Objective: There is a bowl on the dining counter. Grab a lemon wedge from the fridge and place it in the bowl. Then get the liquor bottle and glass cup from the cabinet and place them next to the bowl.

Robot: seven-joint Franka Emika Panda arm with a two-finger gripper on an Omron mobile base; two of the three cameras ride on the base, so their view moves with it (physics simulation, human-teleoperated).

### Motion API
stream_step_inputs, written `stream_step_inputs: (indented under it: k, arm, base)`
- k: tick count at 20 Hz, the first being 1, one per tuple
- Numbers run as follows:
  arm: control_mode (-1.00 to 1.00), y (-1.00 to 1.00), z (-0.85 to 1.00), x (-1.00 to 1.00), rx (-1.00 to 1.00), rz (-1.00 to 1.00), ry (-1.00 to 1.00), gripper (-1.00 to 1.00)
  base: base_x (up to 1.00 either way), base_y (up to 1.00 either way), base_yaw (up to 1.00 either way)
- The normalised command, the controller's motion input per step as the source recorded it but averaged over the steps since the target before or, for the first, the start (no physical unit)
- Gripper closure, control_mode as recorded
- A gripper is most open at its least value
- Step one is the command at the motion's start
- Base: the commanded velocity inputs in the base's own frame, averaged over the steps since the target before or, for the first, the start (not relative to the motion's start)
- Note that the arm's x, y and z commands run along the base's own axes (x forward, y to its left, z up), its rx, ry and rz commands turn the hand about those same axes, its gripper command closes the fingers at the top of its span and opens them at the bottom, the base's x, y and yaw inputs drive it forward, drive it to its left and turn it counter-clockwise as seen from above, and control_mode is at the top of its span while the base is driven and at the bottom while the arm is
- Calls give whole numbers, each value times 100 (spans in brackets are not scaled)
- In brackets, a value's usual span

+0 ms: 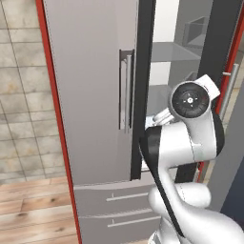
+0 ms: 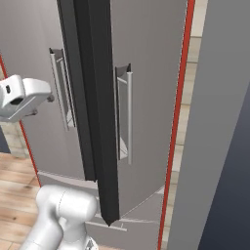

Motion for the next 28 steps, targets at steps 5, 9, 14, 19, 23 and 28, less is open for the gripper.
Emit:
stream_step_inputs:
  k: [5,9,14,19,23,28]
  arm:
    - [-100,2,0,75,-13,0,18,-100]
    - [-100,0,0,56,-13,0,20,-100]
    - [-100,-4,-8,43,-14,0,9,-100]
    - [-100,-24,-22,37,-15,0,9,-100]
    - [-100,-38,-24,29,-11,0,10,-100]
    - [-100,-41,-21,20,-8,1,6,-100]
  base:
    - [0,0,0]
    - [0,0,0]
    - [0,0,0]
    - [0,0,0]
    - [0,0,0]
    - [0,0,0]
